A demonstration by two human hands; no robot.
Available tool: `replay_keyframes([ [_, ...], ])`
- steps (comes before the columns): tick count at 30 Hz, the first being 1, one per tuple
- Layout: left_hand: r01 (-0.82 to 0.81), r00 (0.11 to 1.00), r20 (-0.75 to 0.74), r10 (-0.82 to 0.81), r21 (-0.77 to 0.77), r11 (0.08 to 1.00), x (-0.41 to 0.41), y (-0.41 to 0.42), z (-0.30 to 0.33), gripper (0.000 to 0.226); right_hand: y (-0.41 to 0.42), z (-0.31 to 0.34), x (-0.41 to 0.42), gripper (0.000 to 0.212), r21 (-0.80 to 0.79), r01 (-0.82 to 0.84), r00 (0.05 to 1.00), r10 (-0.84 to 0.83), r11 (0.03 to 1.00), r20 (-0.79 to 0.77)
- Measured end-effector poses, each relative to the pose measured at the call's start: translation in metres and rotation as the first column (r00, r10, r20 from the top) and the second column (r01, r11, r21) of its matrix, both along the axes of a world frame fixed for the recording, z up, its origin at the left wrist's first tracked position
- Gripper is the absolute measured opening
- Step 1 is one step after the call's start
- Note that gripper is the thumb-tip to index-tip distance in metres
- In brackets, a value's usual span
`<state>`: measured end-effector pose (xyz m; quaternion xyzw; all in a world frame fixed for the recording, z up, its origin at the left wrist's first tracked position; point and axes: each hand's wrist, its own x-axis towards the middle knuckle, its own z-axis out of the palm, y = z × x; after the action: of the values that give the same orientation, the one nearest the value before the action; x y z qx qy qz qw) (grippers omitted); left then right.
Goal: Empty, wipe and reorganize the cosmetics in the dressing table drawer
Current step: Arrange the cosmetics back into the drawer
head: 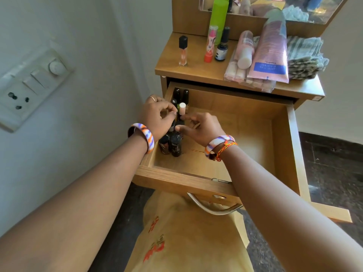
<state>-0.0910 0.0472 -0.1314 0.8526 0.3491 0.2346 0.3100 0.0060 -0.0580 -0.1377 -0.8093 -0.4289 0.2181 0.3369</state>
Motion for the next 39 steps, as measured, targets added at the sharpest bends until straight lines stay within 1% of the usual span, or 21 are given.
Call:
replay_keyframes([
  [2, -0.025, 1.0, 0.018, 0.025, -0.017, 1.0, 0.0, 0.0, 0.0, 0.013, 0.003, -0.002, -0.001, 0.04, -0.039, -0.019, 1.0, 0.019, 0.999, -0.001],
  [4, -0.035, 0.999, -0.007, 0.034, -0.037, 0.999, -0.004, 0.001, 0.003, 0.015, 0.005, -0.001, 0.002, 0.036, -0.034, 0.024, 0.998, -0.025, 0.999, -0.057],
  [6, -0.012, 0.994, -0.109, 0.009, -0.032, 0.999, -0.009, 0.002, 0.005, 0.019, 0.004, -0.001, 0.006, 0.031, -0.034, 0.085, 0.984, -0.089, 0.996, -0.152],
  [8, 0.033, 0.971, -0.234, -0.038, -0.024, 0.999, -0.013, 0.002, 0.008, 0.027, 0.004, -0.004, 0.011, 0.03, -0.057, 0.139, 0.968, -0.148, 0.989, -0.202],
  [9, 0.053, 0.96, -0.274, -0.057, -0.02, 0.998, -0.015, 0.002, 0.009, 0.03, 0.004, -0.005, 0.013, 0.03, -0.064, 0.158, 0.962, -0.169, 0.985, -0.213],
  [11, 0.075, 0.949, -0.307, -0.073, -0.006, 0.997, -0.014, 0.003, 0.008, 0.031, 0.005, -0.007, 0.013, 0.03, -0.063, 0.182, 0.952, -0.191, 0.981, -0.24],
  [15, 0.078, 0.953, -0.296, -0.066, 0.029, 0.997, -0.009, 0.006, 0.003, 0.027, 0.006, -0.004, 0.012, 0.03, -0.046, 0.193, 0.941, -0.198, 0.98, -0.274],
  [19, 0.046, 0.985, -0.165, -0.047, -0.013, 0.999, -0.005, 0.009, 0.0, 0.022, 0.005, -0.001, 0.014, 0.03, -0.048, 0.228, 0.928, -0.232, 0.972, -0.29],
  [22, 0.035, 0.992, -0.12, -0.035, -0.002, 0.999, -0.006, 0.011, -0.002, 0.021, 0.004, 0.001, 0.011, 0.03, -0.028, 0.252, 0.922, -0.249, 0.967, -0.296],
  [25, 0.038, 0.993, -0.115, -0.036, 0.017, 0.999, -0.007, 0.011, -0.002, 0.021, 0.004, 0.002, 0.01, 0.031, -0.02, 0.249, 0.924, -0.244, 0.968, -0.295],
  [33, 0.042, 0.99, -0.141, -0.03, 0.079, 0.996, -0.007, 0.009, -0.003, 0.026, 0.005, 0.0, 0.009, 0.031, -0.025, 0.191, 0.956, -0.192, 0.981, -0.221],
  [36, 0.047, 0.987, -0.157, -0.032, 0.099, 0.994, -0.006, 0.007, -0.003, 0.028, 0.004, 0.001, 0.007, 0.029, -0.011, 0.131, 0.973, -0.13, 0.991, -0.191],
  [39, 0.062, 0.981, -0.192, -0.037, 0.126, 0.99, -0.006, 0.007, -0.003, 0.028, 0.004, 0.002, 0.003, 0.03, -0.025, 0.037, 0.992, -0.04, 0.999, -0.118],
])
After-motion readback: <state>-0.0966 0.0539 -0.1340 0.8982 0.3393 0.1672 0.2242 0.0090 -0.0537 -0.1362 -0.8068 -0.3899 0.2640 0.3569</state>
